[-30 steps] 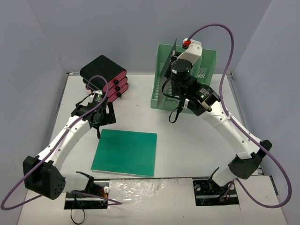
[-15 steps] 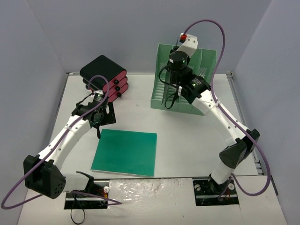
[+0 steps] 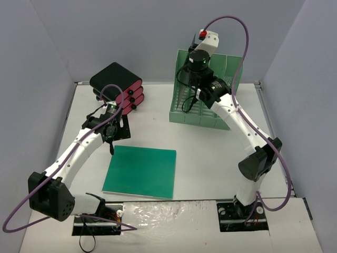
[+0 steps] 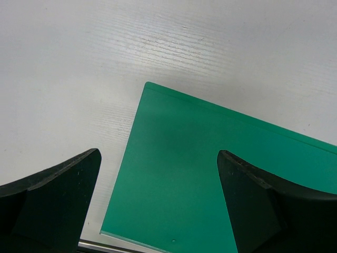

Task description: Organize the desk

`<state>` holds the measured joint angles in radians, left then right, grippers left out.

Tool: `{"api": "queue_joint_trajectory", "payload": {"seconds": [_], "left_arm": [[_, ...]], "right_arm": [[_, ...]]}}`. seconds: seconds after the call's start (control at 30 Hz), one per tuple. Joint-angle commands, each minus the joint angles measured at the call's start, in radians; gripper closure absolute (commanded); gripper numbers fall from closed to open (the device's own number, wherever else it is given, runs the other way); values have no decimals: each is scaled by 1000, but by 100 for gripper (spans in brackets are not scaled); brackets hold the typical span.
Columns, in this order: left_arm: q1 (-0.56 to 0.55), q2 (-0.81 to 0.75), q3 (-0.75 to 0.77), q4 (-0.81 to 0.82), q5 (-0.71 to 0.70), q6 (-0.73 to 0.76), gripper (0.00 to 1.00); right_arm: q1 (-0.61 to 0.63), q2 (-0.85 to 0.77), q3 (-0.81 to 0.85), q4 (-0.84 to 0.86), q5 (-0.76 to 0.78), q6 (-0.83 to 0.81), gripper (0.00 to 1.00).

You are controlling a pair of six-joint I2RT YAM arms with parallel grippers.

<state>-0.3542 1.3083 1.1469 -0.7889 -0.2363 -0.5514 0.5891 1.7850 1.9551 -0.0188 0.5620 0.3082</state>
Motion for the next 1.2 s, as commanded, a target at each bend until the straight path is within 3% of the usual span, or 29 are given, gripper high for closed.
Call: {"api": "queue_joint_trajectory", "payload": {"seconds": [0.0,0.9,1.03,1.13,1.17], "left_arm": [[-5,-10,57,0,-26,16,9],[-5,-24,39,-10,-35,-7,9],[-5,-32,27,-10,-35,-6,9],[-5,-36,18,-9,-35,-6,9],[-5,-38,16,-9,-35,-6,9]], "right_arm": [[-16,20,59,124,-24,-18,100],[-20,77,-142,138,-122,62,98],[-22,70,-155,134,-136,71,71],[-21,61,-157,124,-144,78,43],[-21,60,-161,121,-147,80,39]]}}
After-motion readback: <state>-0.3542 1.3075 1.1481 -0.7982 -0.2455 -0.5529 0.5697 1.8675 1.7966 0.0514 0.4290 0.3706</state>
